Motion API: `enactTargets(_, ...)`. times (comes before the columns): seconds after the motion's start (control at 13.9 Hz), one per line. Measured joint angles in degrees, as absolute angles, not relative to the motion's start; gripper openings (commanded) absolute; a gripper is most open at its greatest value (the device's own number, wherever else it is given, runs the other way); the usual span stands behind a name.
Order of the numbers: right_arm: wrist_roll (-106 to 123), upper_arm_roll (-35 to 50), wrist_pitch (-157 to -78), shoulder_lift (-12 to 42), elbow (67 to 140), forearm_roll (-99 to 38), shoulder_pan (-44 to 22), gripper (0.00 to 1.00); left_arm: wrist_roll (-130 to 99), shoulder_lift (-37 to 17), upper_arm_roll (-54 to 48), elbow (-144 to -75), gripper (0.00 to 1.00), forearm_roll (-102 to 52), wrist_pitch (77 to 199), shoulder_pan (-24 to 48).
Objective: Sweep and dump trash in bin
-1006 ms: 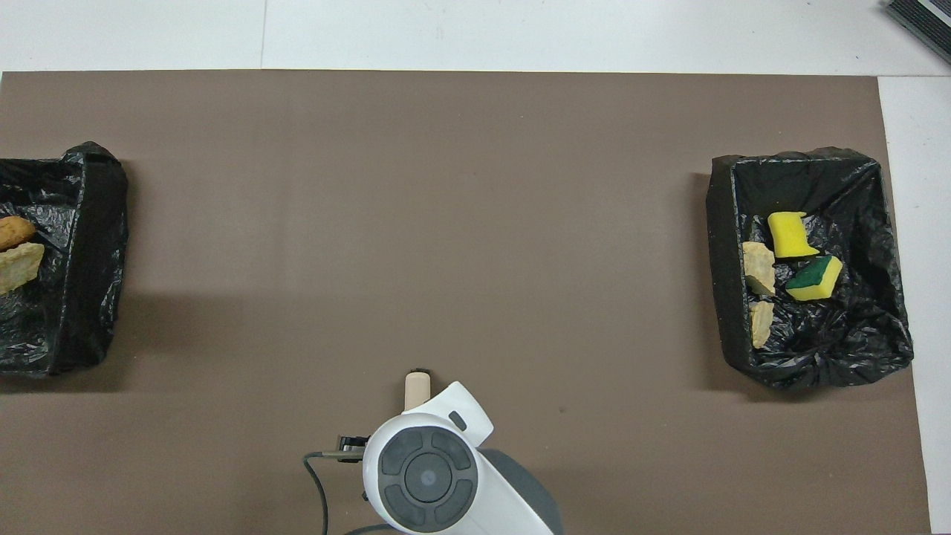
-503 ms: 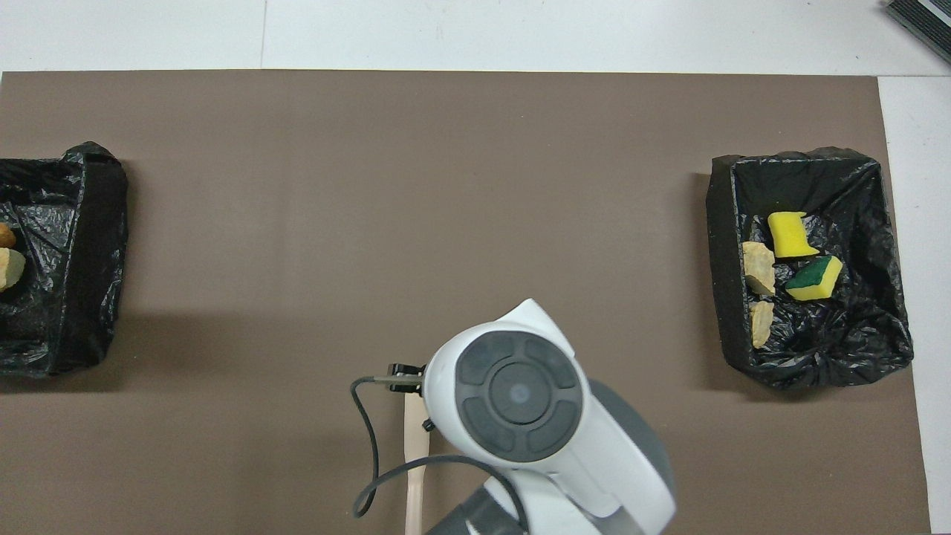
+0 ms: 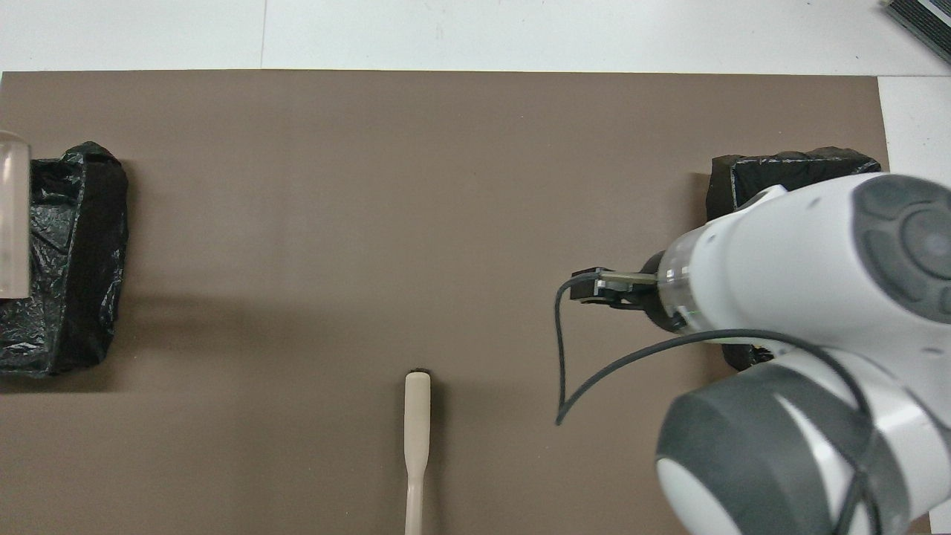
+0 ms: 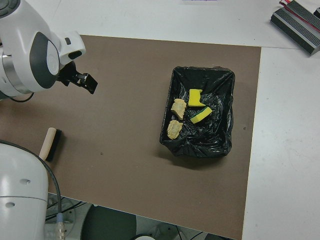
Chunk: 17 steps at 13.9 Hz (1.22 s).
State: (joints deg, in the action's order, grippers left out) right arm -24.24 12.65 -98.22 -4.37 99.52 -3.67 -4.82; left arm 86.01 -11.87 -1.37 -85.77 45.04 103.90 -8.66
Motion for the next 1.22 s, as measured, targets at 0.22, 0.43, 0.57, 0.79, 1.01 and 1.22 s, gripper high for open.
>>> enactTargets(0.22,-17.18,9.88,-96.89,-4.48,98.18,1.05,-3.9,1.0,80.66,-11.93,-1.49,-86.13,0.0,32.08,102.03,-7.05)
enactTargets(0.43,-13.78,9.19,-95.34,-4.27,97.1,1.99,-2.93,1.0,67.78,-12.34,-1.77,-87.21,0.0,24.69,98.77,-2.85)
enactTargets(0.57,-13.27,9.16,-93.78,-3.47,95.29,2.03,-2.42,1.0,58.07,-12.68,-1.89,-88.43,0.0,17.58,98.38,-0.75)
enactTargets(0.79,-13.25,9.13,-93.37,-1.97,93.77,2.19,-0.73,1.0,38.24,-13.29,-2.1,-92.87,0.0,11.7,99.41,5.04)
enactTargets(1.01,-12.32,11.26,-93.36,-0.76,92.71,2.18,4.52,1.0,18.65,-14.69,-2.28,-97.7,0.0,6.38,104.24,13.24)
enactTargets(1.22,-12.11,14.47,-93.36,-0.65,92.46,2.18,8.91,1.0,4.89,-15.11,-2.3,-101.63,0.0,2.63,109.5,18.72)
